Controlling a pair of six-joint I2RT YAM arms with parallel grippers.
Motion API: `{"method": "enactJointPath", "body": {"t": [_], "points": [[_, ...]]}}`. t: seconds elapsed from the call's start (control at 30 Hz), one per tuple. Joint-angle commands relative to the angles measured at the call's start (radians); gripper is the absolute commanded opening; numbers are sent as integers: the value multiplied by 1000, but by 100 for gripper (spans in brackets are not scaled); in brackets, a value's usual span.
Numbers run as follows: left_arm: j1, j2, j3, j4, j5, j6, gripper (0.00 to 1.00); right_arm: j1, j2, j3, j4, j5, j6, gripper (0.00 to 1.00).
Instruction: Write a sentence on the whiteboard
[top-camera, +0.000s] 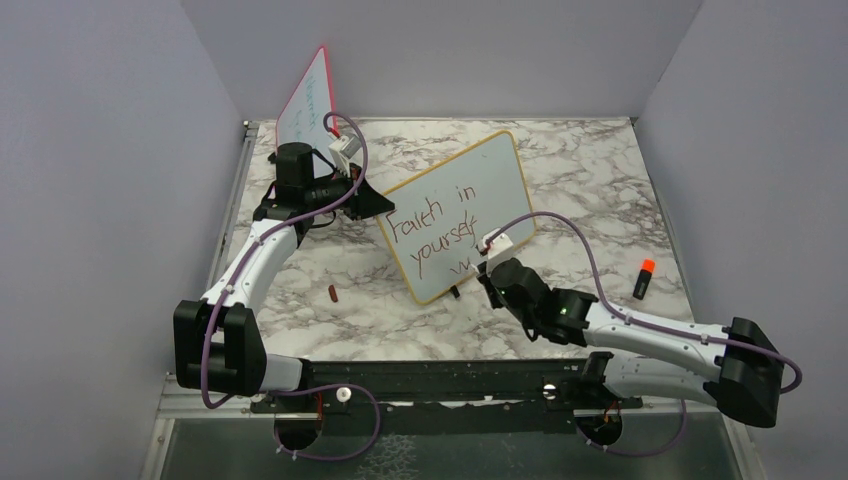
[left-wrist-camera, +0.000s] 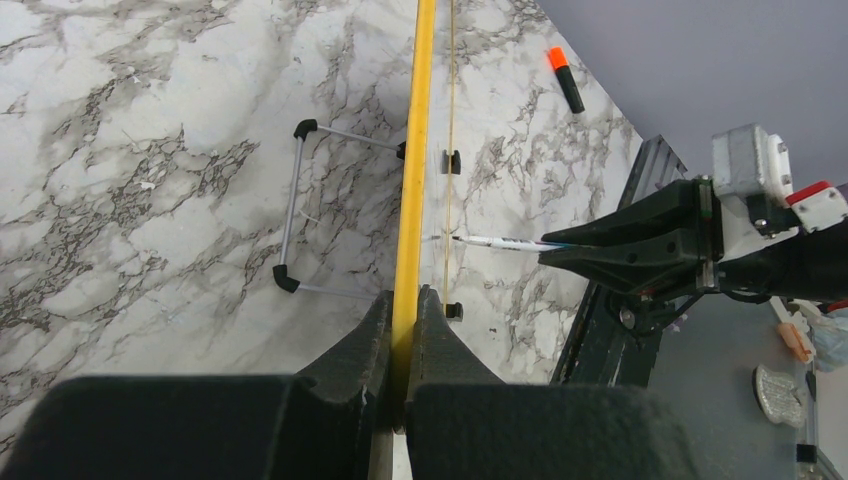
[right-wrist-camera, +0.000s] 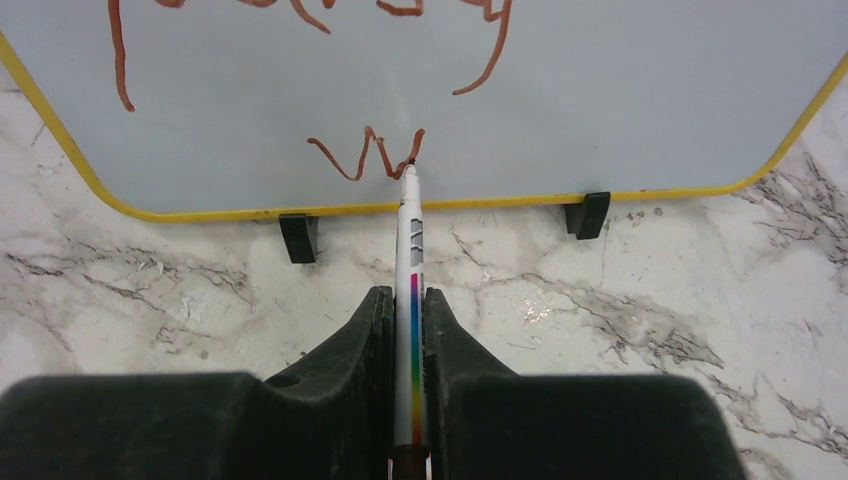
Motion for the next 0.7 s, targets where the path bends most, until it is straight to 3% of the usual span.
{"method": "enactJointPath", "body": {"t": [0.0, 0.67], "points": [[14, 15, -26, -81, -126, 56, 0, -4, -56, 3, 13, 90, -12, 1], [14, 19, -26, -80, -124, 55, 0, -39, -39, -30, 159, 55, -37, 1]]}}
